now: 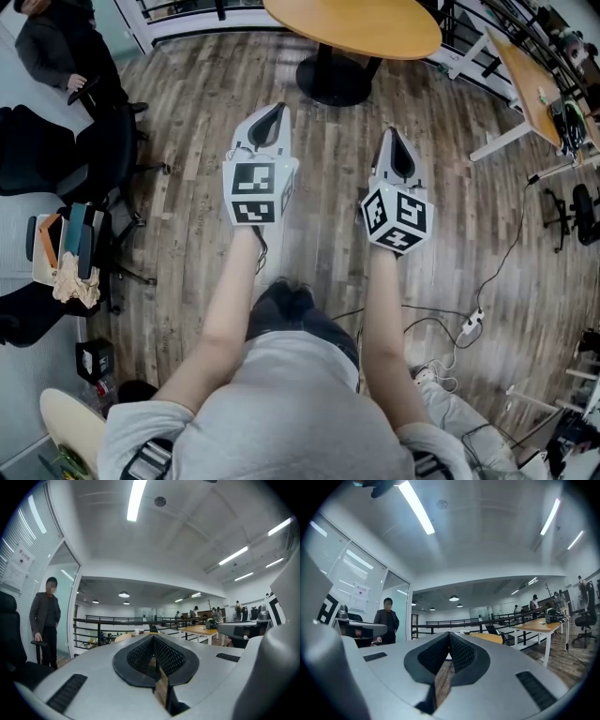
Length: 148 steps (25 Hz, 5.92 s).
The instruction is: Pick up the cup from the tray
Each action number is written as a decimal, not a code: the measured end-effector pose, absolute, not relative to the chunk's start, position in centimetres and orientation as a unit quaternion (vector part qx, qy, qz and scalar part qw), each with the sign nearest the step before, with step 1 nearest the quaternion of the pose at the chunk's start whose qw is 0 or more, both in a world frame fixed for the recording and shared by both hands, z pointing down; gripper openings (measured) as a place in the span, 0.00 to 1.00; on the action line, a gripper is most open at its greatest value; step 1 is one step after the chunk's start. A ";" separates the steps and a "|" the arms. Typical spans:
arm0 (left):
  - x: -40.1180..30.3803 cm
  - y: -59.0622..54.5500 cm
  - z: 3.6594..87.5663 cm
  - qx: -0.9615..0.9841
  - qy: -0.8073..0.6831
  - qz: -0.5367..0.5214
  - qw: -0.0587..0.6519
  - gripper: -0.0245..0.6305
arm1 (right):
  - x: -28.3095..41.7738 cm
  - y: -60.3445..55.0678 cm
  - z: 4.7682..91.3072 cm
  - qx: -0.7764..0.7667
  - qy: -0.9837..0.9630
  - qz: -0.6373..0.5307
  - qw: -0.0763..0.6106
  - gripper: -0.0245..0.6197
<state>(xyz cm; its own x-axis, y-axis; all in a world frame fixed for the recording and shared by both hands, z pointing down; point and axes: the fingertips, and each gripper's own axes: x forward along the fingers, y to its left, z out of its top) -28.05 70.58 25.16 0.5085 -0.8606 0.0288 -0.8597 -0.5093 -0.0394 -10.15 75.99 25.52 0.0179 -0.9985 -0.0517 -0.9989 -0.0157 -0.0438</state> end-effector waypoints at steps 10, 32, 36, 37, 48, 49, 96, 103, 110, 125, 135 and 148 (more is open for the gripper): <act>-27.2 70.1 25.0 -0.862 0.506 -0.022 0.016 0.05 | -8.2 76.0 25.4 -0.713 0.699 0.002 0.060 0.05; -24.0 65.0 26.7 -0.848 0.529 -0.024 0.014 0.05 | -4.5 70.3 28.1 -0.698 0.715 -0.019 0.047 0.05; -23.7 61.5 27.1 -0.847 0.530 -0.026 0.009 0.05 | -3.9 67.1 27.8 -0.701 0.712 -0.015 0.048 0.05; -23.6 60.5 27.0 -0.847 0.530 -0.026 0.008 0.05 | -3.8 66.2 27.7 -0.702 0.711 -0.014 0.047 0.05; -22.3 49.2 26.4 -0.861 0.508 -0.012 0.003 0.05 | -3.2 55.5 26.8 -0.713 0.700 -0.006 0.044 0.05; -22.1 48.3 26.4 -0.863 0.506 -0.012 0.003 0.05 | -3.0 54.7 26.8 -0.714 0.699 -0.005 0.043 0.05; -6.3 18.2 27.5 -0.846 0.533 -0.030 -0.009 0.05 | 11.8 23.0 27.8 -0.674 0.737 -0.019 0.046 0.05; -6.7 14.0 28.4 -0.842 0.538 -0.034 -0.013 0.05 | 11.4 18.8 28.6 -0.671 0.740 -0.025 0.044 0.05; -6.3 6.7 29.2 -0.845 0.534 -0.032 -0.018 0.05 | 11.6 11.7 29.1 -0.676 0.736 -0.020 0.037 0.05; -6.4 -5.9 29.4 -0.857 0.514 -0.037 -0.029 0.05 | 10.9 -0.6 29.2 -0.690 0.723 -0.027 0.028 0.05; -4.8 -10.5 30.5 -0.860 0.508 -0.046 -0.037 0.05 | 12.4 -5.1 30.3 -0.693 0.720 -0.037 0.017 0.05; -1.6 -18.8 31.1 -0.840 0.538 -0.047 -0.044 0.05 | 16.0 -15.5 31.0 -0.670 0.741 -0.047 0.011 0.05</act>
<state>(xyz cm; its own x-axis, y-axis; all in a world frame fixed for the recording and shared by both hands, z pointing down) -1.60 -18.84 31.06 0.4164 -0.9004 0.1262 -0.9086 -0.4170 0.0231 16.05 -15.47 31.02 -0.1030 -0.9936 0.0454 -0.9915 0.0989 -0.0844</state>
